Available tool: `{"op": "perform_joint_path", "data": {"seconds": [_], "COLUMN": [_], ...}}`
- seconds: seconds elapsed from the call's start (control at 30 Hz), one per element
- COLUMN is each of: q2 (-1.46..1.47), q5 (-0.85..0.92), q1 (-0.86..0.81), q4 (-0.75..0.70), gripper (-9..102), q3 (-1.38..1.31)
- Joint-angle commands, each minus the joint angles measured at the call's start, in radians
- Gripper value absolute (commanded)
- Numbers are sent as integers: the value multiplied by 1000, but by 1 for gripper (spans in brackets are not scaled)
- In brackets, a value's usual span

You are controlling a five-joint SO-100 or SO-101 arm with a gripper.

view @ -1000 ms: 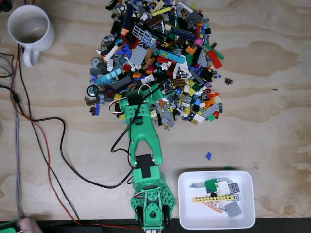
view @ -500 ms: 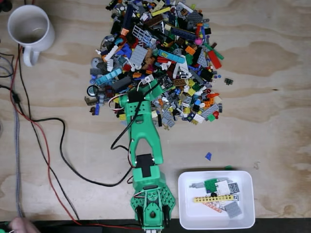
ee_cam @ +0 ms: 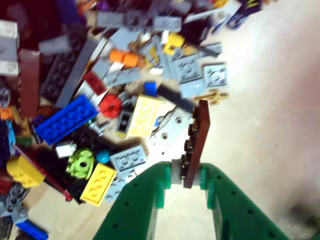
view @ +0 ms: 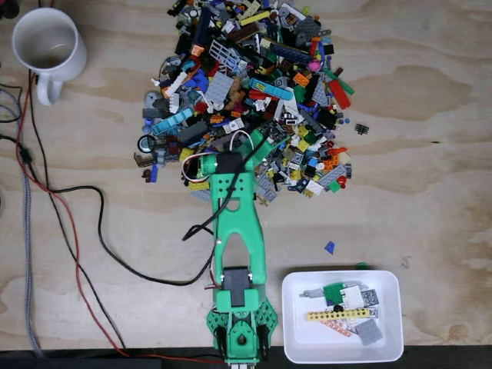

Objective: Find the closest Lego and put it in the bin.

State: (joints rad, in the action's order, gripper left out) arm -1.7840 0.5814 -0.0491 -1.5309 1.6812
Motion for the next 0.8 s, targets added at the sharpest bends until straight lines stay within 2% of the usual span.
{"op": "perform_joint_path", "data": {"seconds": [0.0, 0.13, 0.43, 0.57, 0.7, 0.77], "q2": [-207, -281, -298, -305, -327, -333], "q5": [190, 385, 779, 885, 920, 927], "q1": [-390, -732, -1310, -1433, -1477, -1474], "q4": [-74, -44, 92, 123, 137, 137], "gripper": [0, 0, 0, 0, 0, 13], "q3": [-51, 18, 258, 322, 339, 337]}}
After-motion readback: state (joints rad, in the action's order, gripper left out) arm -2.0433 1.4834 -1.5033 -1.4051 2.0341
